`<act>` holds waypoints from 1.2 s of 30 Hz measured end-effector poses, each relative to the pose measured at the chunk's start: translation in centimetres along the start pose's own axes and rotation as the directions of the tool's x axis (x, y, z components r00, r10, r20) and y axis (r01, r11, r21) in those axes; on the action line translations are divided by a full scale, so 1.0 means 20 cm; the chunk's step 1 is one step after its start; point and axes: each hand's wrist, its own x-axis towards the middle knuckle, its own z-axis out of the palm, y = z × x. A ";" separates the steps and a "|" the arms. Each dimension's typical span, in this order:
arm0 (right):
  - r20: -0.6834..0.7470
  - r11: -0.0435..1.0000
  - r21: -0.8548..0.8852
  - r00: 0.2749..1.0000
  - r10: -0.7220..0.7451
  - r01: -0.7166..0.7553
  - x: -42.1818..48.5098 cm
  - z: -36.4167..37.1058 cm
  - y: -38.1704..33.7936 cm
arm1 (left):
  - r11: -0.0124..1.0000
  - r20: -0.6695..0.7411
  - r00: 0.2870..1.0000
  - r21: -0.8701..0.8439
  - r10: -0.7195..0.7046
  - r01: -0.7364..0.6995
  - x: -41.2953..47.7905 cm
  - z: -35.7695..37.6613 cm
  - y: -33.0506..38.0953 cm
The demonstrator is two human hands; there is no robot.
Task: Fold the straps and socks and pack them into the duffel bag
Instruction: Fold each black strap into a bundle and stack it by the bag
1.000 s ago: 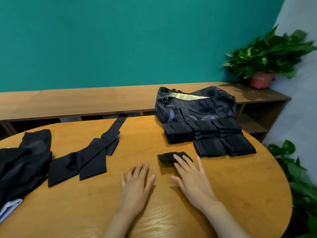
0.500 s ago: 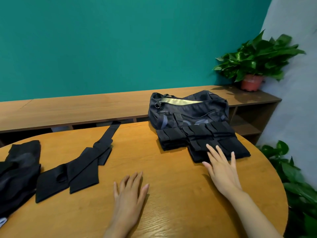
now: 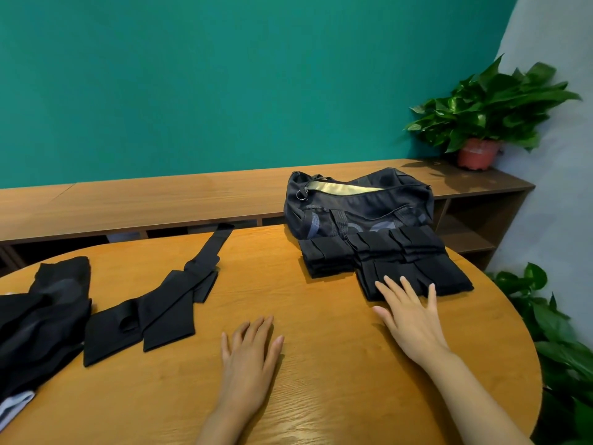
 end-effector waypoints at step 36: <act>-0.070 0.921 0.265 0.958 -0.278 0.287 -0.13 0.13 -0.82 | 0.910 -0.164 0.945 0.265 -0.283 0.318 0.05 -0.34 -0.75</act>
